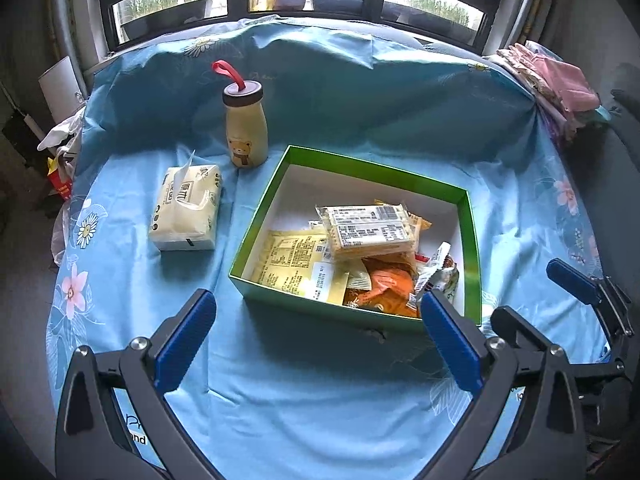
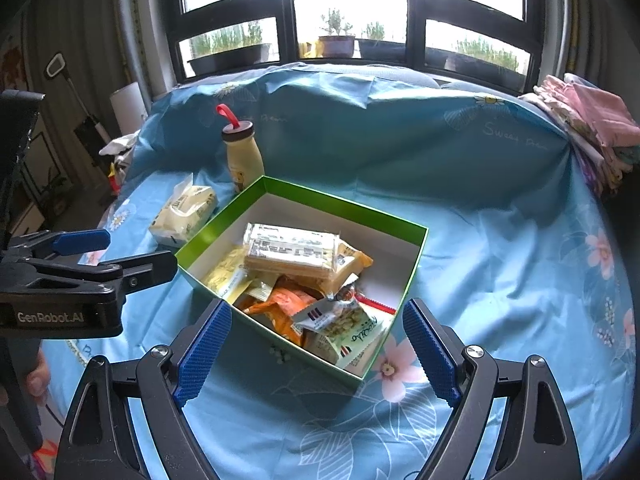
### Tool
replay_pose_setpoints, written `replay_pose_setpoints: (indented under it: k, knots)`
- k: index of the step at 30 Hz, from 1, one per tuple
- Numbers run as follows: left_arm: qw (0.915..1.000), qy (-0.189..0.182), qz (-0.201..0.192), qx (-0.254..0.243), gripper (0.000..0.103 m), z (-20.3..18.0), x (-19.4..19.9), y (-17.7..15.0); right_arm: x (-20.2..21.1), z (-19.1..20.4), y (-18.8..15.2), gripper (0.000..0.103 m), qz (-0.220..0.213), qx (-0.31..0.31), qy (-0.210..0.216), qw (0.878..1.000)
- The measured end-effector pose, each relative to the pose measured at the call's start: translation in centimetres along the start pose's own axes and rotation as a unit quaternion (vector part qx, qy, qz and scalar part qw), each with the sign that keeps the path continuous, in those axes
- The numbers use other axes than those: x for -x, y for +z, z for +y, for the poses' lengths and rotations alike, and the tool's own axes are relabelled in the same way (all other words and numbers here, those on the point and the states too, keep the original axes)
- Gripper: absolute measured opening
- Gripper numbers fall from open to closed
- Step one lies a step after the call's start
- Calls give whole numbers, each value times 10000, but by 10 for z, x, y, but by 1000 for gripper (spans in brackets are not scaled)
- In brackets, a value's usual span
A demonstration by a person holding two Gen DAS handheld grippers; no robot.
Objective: Organize snacks
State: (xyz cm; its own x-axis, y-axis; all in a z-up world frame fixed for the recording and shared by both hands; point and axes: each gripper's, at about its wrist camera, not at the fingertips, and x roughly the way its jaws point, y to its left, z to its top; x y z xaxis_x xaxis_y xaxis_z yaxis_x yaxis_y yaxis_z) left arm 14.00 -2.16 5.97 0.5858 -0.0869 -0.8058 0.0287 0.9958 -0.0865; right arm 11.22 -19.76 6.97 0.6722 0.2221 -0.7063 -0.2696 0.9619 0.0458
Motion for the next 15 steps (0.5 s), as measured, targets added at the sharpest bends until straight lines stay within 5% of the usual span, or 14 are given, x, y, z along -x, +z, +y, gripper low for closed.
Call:
replay_pose_setpoints:
  k: [15]
  knots:
    - [10000,57,-48,-14,103,-2,-2,3,-5,-2,3,88,4,14,6,10000]
